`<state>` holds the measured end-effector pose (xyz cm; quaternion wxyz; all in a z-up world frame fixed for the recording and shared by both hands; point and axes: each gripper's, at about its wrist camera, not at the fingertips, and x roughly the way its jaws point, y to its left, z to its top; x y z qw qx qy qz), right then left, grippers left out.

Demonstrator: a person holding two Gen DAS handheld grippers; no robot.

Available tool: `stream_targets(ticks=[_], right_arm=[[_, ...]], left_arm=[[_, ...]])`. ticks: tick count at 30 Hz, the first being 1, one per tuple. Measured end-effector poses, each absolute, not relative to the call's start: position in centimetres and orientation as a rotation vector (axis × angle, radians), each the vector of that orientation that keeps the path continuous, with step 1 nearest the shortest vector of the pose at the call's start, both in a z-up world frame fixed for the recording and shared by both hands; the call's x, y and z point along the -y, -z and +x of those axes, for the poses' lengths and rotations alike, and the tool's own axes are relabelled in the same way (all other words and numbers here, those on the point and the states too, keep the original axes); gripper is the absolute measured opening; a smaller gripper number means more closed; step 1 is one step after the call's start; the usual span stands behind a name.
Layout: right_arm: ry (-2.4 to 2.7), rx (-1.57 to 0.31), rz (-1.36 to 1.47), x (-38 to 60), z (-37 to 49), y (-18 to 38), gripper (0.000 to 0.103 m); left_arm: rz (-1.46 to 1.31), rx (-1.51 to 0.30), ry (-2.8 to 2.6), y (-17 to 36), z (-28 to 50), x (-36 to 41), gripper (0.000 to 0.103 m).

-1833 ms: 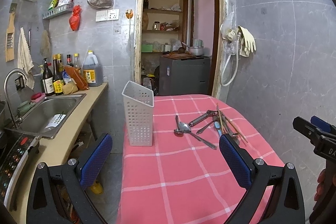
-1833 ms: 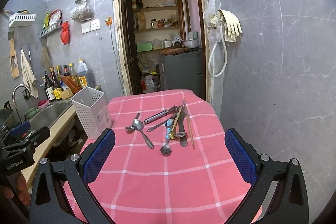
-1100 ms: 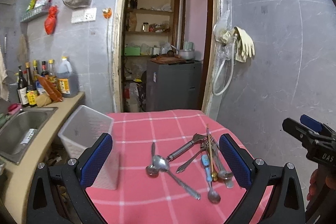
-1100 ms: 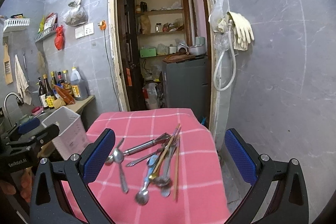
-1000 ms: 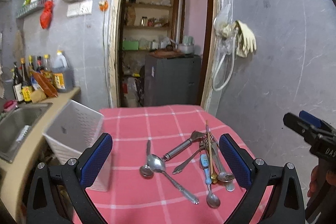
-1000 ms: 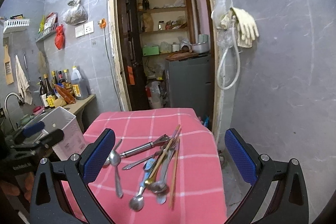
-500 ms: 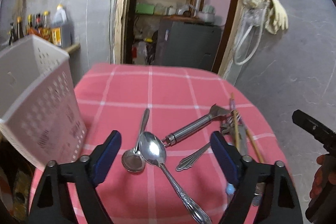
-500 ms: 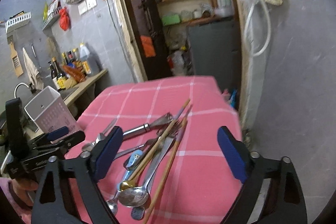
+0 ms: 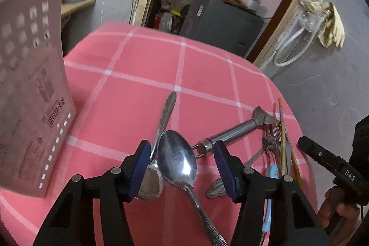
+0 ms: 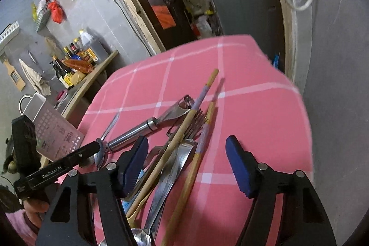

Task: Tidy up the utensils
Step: 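Move both tools down toward the pile of utensils on the tablecloth, then grasp a steel spoon with the left tool while the right tool grasps a wooden chopstick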

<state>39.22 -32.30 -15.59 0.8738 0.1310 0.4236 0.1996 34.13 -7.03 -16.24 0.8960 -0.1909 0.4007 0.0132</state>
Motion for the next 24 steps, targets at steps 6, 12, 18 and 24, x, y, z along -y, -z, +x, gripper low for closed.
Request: stream_targets(ticks=[6,12,18,24], right_arm=[[-0.442,-0.943,0.345,30.9,40.9,17.3,0.056],[-0.396,-0.986,0.377,29.8,41.8,18.1,0.043],[-0.355,-1.035,0.447,30.1,42.1,18.7,0.022],[-0.389,-1.044,0.510,31.5,40.6,19.1,0.021]], left_arm=[[-0.413,-0.851,-0.023,16.7,35.0,7.0,0.050],[-0.434,-0.882,0.029,16.8,35.4,7.6,0.034],[-0.448,-0.898,0.072,16.5,35.0,8.3,0.019],[-0.458,-0.929,0.128,16.3,34.6,9.2,0.007]])
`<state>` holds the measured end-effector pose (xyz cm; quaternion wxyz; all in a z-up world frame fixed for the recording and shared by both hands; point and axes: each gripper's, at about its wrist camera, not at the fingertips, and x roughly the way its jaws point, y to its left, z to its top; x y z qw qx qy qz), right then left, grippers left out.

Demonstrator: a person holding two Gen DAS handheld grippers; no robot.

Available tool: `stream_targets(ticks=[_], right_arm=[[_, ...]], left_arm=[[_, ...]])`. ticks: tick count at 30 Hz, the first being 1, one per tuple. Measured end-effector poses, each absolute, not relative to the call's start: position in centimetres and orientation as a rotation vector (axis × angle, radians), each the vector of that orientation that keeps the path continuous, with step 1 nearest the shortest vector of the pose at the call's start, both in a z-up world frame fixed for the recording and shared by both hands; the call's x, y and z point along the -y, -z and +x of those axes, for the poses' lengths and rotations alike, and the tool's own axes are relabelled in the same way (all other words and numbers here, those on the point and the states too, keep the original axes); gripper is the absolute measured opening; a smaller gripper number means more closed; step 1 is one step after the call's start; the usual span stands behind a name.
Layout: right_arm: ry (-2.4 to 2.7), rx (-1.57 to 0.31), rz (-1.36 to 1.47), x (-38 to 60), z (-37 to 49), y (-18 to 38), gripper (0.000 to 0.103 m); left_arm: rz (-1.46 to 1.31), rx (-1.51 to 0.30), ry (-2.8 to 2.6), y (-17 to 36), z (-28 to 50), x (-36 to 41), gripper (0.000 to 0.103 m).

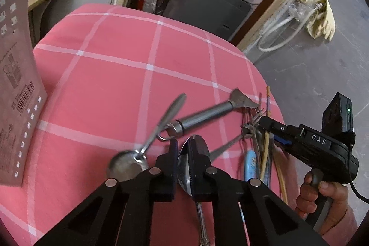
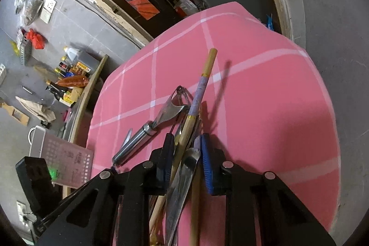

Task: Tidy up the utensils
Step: 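Grasp a steel spoon with the left tool while the right tool grasps a wooden chopstick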

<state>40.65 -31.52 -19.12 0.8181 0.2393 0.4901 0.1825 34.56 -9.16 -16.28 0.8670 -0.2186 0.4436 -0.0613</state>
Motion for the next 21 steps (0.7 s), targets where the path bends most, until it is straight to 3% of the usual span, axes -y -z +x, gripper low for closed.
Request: stream_targets(ticks=[6,7,12,17,21], right_arm=[[-0.422,-1.047,0.562,32.7,39.3,19.2,0.017],[-0.428,-1.046,0.578,33.0,39.0,19.2,0.010],[-0.446,-1.057,0.618,33.8,38.2,19.8,0.010],[-0.463,-1.074,0.632,34.2,37.6,20.3,0.010],[-0.500,-1.110,0.624,33.9,37.5,20.7,0.011]], left_arm=[[-0.477,-0.996,0.174,16.6,34.3,9.7,0.007],[-0.482,-1.006,0.171,16.7,34.2,9.6,0.007],[-0.514,-1.048,0.187,17.1,34.0,9.4,0.009],[-0.527,-1.071,0.226,17.5,34.0,9.8,0.025],[-0.520,-1.074,0.243,17.5,34.4,10.2,0.026]])
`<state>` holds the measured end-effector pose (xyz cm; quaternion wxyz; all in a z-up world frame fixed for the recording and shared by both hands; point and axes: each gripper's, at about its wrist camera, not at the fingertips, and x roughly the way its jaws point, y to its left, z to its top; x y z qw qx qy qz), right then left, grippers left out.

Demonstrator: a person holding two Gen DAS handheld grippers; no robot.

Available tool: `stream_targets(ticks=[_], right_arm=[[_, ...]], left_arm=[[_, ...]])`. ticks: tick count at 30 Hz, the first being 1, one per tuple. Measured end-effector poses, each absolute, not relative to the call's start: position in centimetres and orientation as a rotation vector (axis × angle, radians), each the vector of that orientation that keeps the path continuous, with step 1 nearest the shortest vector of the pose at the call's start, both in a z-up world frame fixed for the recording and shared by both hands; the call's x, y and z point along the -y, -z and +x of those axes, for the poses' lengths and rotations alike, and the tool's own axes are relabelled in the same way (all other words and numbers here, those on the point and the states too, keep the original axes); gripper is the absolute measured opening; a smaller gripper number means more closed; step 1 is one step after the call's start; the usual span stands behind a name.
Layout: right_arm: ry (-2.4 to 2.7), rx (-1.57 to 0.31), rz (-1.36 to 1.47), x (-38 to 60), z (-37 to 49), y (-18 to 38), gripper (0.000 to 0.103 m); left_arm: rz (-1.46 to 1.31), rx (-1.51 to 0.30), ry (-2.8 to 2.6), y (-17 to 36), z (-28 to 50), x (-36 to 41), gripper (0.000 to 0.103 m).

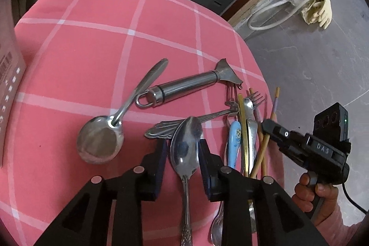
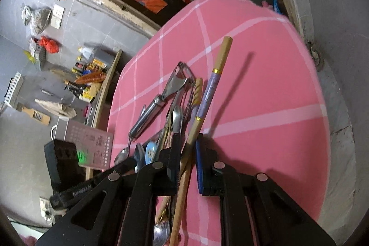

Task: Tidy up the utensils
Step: 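Grasp a steel spoon with the left tool while the right tool grasps a wooden chopstick, then lift the spoon and chopstick and carry both toward the white caddy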

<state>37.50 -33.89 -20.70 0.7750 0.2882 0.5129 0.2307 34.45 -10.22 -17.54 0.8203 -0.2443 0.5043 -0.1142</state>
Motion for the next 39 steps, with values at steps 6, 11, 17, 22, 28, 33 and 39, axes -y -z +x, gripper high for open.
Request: stream_targets(ticks=[6,11,17,22,28,33,39], right_arm=[[-0.501,-1.184,0.556,32.8,38.6,21.0,0.013],[-0.482,-1.253,0.452,31.2,40.4,20.8,0.013],[-0.495,-1.248,0.452,31.5,39.8,20.5,0.007],[-0.502,-1.268,0.463,32.8,38.7,20.4,0.006],[-0.482,-1.280,0.426,32.3,38.1,20.4,0.006],[-0.436,-1.302,0.365,31.6,38.6,20.1,0.007],[-0.372,-1.283,0.376,31.9,38.1,19.8,0.007]], left_arm=[[-0.513,-1.105,0.240,17.7,35.1,10.7,0.008],[-0.513,-1.124,0.227,17.9,35.4,11.1,0.007],[-0.528,-1.168,0.225,17.7,35.5,11.3,0.006],[-0.571,-1.211,0.269,18.3,35.3,11.0,0.008],[-0.611,-1.209,0.333,18.7,36.5,10.8,0.010],[-0.590,-1.235,0.405,18.9,37.8,11.2,0.010],[-0.532,-1.261,0.448,18.7,38.8,11.9,0.005]])
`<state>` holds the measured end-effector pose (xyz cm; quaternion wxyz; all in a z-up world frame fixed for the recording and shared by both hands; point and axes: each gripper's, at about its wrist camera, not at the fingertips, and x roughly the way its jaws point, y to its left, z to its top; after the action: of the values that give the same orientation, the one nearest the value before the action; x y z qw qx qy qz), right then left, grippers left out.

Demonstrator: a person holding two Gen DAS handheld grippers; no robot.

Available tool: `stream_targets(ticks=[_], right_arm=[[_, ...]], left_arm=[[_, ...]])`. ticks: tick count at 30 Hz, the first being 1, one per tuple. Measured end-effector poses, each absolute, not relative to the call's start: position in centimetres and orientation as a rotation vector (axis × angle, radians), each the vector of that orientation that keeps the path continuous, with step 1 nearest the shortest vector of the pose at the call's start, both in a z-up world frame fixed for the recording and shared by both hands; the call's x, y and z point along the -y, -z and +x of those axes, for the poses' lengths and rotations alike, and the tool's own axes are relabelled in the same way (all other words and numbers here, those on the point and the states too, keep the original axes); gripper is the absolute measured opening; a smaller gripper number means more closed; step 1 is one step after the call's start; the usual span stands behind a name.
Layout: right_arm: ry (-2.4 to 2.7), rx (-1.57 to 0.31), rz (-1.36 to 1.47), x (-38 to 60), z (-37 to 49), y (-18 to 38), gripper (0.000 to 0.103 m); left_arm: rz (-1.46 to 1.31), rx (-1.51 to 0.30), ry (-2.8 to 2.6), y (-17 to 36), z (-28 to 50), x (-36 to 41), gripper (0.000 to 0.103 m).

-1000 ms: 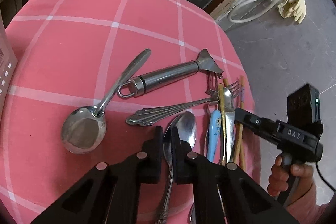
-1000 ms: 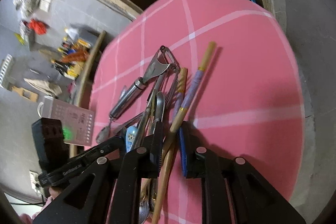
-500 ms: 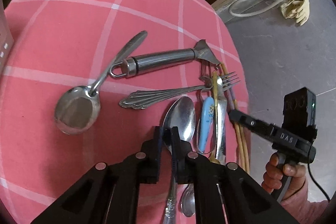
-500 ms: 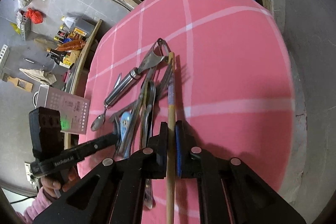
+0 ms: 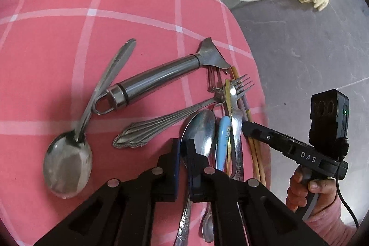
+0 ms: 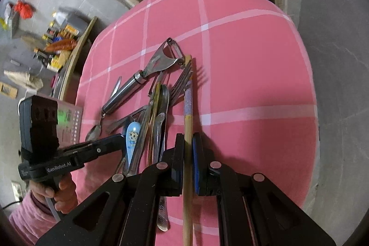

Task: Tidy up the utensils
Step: 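Lift the spoon and chopstick and carry both toward the white caddy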

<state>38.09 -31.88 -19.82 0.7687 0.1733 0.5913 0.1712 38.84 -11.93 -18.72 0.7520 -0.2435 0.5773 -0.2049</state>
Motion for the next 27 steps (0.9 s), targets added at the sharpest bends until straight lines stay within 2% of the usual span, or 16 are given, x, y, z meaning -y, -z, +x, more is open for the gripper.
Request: stream_targets(ticks=[7,18,27], right_arm=[[-0.298,-1.212,0.484,32.6,35.0,19.1,0.006],[-0.268,-1.084,0.577,33.1,30.1,18.1,0.006],[-0.345,-0.864,0.586,32.2,28.3,11.7,0.006]], left_arm=[[-0.590,-1.230,0.479,18.2,37.7,10.8,0.002],[-0.470,-1.142,0.461,15.0,34.0,10.3,0.002],[-0.474,-0.930,0.401,8.1,30.2,7.3,0.002]])
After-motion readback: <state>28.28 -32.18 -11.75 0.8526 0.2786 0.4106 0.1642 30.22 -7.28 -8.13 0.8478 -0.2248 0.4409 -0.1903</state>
